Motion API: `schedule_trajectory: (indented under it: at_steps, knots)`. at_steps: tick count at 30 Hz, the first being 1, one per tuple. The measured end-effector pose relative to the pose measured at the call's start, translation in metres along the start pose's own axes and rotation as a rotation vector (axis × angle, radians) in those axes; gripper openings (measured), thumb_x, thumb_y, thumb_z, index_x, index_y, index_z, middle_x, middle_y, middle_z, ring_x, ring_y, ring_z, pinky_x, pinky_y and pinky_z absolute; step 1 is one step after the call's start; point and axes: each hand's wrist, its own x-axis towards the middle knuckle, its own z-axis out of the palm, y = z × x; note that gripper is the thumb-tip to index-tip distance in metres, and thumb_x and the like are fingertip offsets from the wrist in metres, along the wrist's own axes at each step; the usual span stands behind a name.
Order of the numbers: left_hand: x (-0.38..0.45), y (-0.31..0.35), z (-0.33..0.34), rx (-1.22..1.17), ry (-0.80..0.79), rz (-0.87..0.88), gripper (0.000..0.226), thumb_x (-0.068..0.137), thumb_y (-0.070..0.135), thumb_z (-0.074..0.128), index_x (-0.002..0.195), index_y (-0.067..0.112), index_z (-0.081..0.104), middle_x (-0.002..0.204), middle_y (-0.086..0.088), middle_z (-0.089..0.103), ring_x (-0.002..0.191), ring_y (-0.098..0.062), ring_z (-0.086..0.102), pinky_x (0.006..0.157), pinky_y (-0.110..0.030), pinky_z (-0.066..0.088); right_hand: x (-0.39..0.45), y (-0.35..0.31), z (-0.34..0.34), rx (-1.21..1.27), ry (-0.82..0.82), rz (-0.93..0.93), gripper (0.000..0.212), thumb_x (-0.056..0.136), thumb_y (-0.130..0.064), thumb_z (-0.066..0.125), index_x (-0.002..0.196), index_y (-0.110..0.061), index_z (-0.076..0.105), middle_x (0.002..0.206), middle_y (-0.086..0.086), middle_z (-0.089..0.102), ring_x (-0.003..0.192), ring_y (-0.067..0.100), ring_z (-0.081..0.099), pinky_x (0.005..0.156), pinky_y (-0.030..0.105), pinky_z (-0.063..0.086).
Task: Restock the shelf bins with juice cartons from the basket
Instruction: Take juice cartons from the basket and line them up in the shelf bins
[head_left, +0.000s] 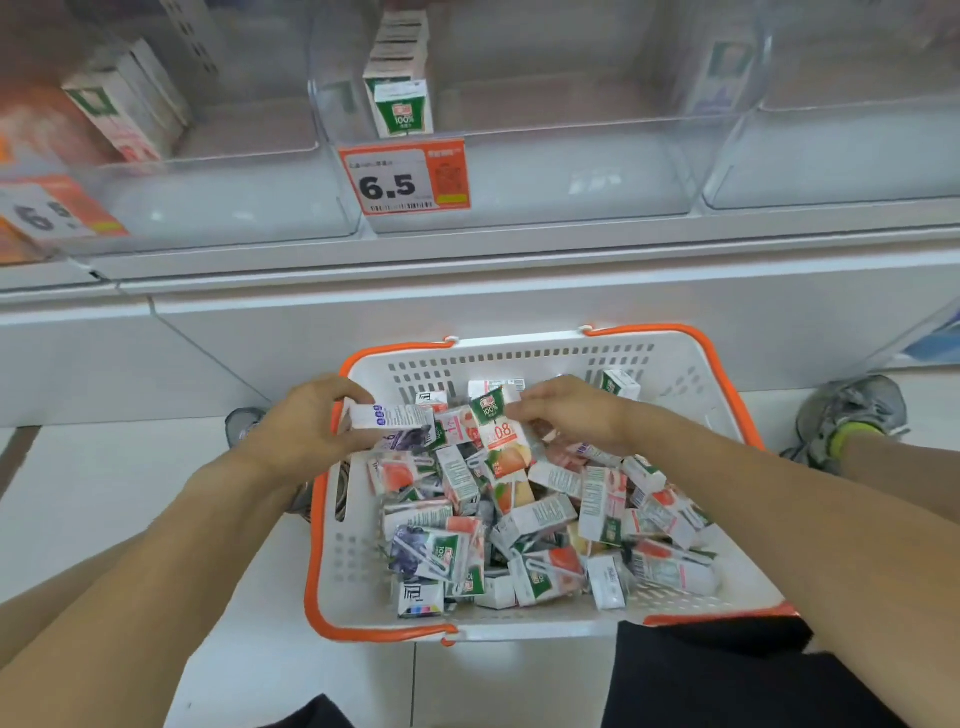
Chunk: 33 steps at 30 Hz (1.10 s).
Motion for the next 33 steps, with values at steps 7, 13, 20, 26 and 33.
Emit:
schedule_trajectory:
  at_steps: [7, 13, 20, 26, 33]
  knots:
    - [-0.017, 0.043, -0.056, -0.778, -0.267, -0.129, 0.072, 0.05, 0.04, 0.095, 0.103, 0.001, 0.066, 0.1, -0.02, 0.074, 0.087, -0.029, 0.073, 0.065, -0.028, 0.059, -0.018, -0.037, -0.003, 0.364, 0.014, -0.092, 0.017, 0.093, -0.02, 0.048, 0.093, -0.009, 0.06, 0.093, 0.017, 0.062, 0.082, 0.028, 0.056, 0.072, 0.038, 0.05]
    - [-0.021, 0.048, -0.092, -0.956, -0.245, -0.146, 0.056, 0.047, 0.047, 0.091, 0.088, 0.012, 0.073, 0.106, -0.027, 0.064, 0.093, -0.032, 0.059, 0.078, -0.037, 0.049, -0.029, -0.064, 0.018, 0.566, 0.006, -0.127, 0.016, 0.096, -0.023, 0.055, 0.096, -0.008, 0.062, 0.089, 0.013, 0.068, 0.078, 0.025, 0.065, 0.073, 0.037, 0.054]
    - [-0.021, 0.053, -0.114, -0.907, -0.113, -0.014, 0.075, 0.04, 0.061, 0.09, 0.095, 0.012, 0.075, 0.092, -0.022, 0.07, 0.08, -0.023, 0.064, 0.072, -0.034, 0.049, -0.044, -0.11, 0.028, 0.54, 0.251, -0.451, 0.037, 0.078, -0.02, 0.076, 0.11, -0.006, 0.067, 0.111, 0.014, 0.07, 0.099, 0.031, 0.071, 0.088, 0.044, 0.058]
    - [-0.001, 0.071, -0.131, -1.022, -0.003, 0.137, 0.054, 0.056, 0.052, 0.078, 0.096, 0.015, 0.074, 0.083, -0.013, 0.063, 0.081, -0.025, 0.049, 0.065, -0.034, 0.034, -0.051, -0.194, -0.028, 0.099, 0.73, -0.916, 0.03, 0.085, -0.025, 0.076, 0.112, -0.017, 0.066, 0.104, -0.004, 0.071, 0.092, 0.018, 0.065, 0.078, 0.031, 0.054]
    - [0.022, 0.082, -0.124, -1.054, 0.051, 0.145, 0.043, 0.071, 0.048, 0.081, 0.093, 0.012, 0.073, 0.073, -0.009, 0.062, 0.069, -0.021, 0.043, 0.056, -0.028, 0.03, 0.018, -0.262, -0.086, -0.335, 0.653, -0.496, 0.029, 0.076, -0.018, 0.085, 0.102, -0.019, 0.074, 0.093, -0.003, 0.075, 0.087, 0.019, 0.072, 0.076, 0.035, 0.06]
